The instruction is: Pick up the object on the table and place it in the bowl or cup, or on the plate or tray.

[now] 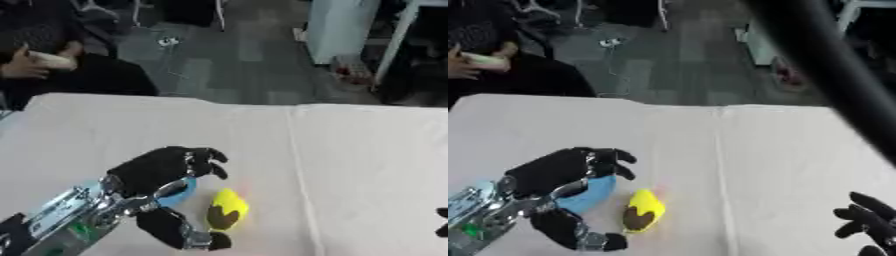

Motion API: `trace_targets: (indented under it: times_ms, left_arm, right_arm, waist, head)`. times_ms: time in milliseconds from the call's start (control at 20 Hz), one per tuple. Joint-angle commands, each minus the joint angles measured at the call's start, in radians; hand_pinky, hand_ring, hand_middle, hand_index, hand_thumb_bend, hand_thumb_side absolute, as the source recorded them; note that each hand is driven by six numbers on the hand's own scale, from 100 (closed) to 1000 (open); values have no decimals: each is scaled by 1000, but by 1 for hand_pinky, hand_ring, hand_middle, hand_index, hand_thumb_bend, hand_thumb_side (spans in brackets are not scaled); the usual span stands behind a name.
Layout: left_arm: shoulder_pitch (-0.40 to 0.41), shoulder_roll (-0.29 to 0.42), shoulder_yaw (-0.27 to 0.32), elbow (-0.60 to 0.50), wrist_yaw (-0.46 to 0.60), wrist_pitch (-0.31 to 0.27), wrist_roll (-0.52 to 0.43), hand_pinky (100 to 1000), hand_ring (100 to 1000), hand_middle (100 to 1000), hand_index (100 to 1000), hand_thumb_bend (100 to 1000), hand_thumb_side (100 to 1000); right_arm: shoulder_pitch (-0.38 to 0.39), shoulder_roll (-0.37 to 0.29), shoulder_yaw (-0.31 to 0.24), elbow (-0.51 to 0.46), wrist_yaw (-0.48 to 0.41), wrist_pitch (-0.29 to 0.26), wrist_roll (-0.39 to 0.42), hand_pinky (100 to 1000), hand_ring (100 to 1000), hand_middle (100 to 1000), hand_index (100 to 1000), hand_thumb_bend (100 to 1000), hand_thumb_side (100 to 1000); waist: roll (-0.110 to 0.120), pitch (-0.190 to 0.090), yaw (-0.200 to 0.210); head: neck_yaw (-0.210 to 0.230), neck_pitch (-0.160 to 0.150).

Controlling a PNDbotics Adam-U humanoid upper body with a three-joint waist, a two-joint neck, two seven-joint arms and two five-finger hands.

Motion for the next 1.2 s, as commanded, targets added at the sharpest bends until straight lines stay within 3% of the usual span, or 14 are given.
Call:
trace_targets:
  times_ms: [50, 400, 700, 1200]
  left_arm:
    - [-44, 27, -13, -13, -20, 6, -73, 761, 774, 858, 822, 580, 897]
    - [-132, 11, -40, -13, -50, 39, -202, 778, 787, 859, 823, 585, 890]
    - [-159, -30, -52, 27, -79, 82, -245, 775, 790, 860, 824, 588, 884]
    - [-148, -60, -100, 168, -128, 32, -229, 792, 810, 866, 831, 595, 843]
  right_arm:
    - [-13, -25, 2, -14, -14, -2, 24, 372, 596, 758, 784, 100, 936]
    - [-40, -50, 9, -14, -57, -13, 85, 372, 597, 760, 778, 100, 939]
    - [-74, -74, -19, -14, -135, -33, 114, 375, 596, 759, 792, 100, 927]
    - [-101, -105, -71, -14, -249, -49, 172, 377, 597, 760, 798, 100, 928]
  waist:
    - [4, -4, -6]
    - [11, 0, -41]
    - [13, 7, -74]
    - [18, 10, -101]
  head:
    - [9, -27]
    - [32, -31]
    - [74, -37]
    - [90, -37]
